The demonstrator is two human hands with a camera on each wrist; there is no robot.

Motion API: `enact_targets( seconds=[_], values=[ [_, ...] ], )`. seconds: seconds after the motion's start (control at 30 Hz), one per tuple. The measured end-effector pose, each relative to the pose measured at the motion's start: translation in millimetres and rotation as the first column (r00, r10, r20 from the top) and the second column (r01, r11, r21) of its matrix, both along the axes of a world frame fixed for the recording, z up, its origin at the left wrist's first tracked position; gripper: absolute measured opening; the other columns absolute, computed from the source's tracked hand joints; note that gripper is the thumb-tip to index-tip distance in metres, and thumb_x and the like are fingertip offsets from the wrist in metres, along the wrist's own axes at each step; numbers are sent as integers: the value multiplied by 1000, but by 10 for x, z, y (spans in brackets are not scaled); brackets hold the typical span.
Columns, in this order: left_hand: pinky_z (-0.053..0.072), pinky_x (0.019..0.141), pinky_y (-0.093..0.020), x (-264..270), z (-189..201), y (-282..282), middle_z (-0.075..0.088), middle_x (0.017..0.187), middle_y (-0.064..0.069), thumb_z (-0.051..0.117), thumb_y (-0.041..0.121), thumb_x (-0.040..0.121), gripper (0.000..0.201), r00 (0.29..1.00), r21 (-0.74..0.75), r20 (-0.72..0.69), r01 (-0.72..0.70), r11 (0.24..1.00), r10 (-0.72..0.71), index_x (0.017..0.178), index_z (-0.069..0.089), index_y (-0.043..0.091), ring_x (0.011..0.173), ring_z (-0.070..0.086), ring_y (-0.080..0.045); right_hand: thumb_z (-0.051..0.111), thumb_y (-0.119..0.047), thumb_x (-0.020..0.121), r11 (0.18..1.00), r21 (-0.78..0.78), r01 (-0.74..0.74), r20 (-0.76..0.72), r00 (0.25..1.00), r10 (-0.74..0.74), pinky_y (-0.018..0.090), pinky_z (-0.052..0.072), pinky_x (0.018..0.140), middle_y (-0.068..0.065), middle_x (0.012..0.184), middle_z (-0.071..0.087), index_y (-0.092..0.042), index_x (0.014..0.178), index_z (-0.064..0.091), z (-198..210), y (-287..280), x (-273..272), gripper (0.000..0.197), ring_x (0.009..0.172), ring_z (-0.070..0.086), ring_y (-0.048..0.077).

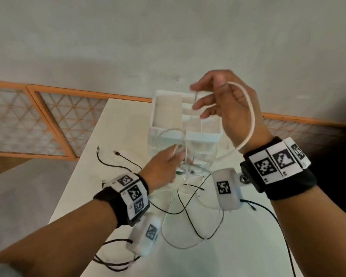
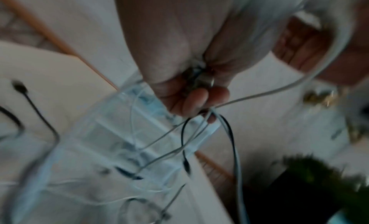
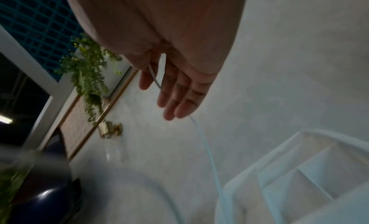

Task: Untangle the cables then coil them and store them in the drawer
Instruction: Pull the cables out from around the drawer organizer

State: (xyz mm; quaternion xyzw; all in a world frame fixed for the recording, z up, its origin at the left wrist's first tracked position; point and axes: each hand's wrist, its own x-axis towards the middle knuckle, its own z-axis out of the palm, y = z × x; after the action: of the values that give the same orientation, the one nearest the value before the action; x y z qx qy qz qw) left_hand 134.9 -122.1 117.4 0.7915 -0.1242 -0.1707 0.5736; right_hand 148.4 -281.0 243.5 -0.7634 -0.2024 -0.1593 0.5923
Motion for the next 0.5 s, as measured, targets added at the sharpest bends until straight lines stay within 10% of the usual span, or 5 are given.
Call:
enact_targets(
  seconds=[0.17, 0.27, 0.37, 0.5],
  values=[
    [47, 76, -30, -9, -517, 450, 67, 104, 0, 36, 30, 106, 24, 992, 510, -14, 112, 853, -122, 113, 54, 16, 93, 66, -25, 36, -29, 108, 945, 146, 293, 96, 947, -308, 36, 51, 67, 12, 112, 69, -24, 102, 59, -67, -396, 71, 24, 90, 69, 25],
    [40, 93, -29, 55, -550, 746, 59, 136, -11, 34, 30, 107, 37, 991, 714, -97, 137, 687, -97, 135, 51, 14, 124, 55, -29, 40, -37, 105, 848, 20, 530, 128, 839, -528, 44, 56, 74, 3, 110, 67, -33, 103, 59, -411, -621, 112, 20, 92, 68, 25],
    [43, 81, -29, 149, -482, 973, 64, 125, -16, 39, 25, 104, 31, 995, 770, -97, 71, 634, 7, 120, 59, 6, 104, 60, -29, 36, -49, 102, 757, -164, 632, 124, 775, -620, 46, 52, 84, 7, 106, 65, -29, 112, 58, -709, -758, 94, 31, 98, 64, 27],
    [40, 45, -25, 265, -239, 1025, 66, 87, -10, 45, 12, 101, 21, 949, 414, -170, -177, 893, 266, 88, 62, 6, 50, 48, -17, 39, -36, 98, 848, -143, 510, -114, 843, -526, 26, 47, 70, -6, 93, 67, -31, 98, 61, -818, -626, 11, 23, 86, 67, 26]
  ],
)
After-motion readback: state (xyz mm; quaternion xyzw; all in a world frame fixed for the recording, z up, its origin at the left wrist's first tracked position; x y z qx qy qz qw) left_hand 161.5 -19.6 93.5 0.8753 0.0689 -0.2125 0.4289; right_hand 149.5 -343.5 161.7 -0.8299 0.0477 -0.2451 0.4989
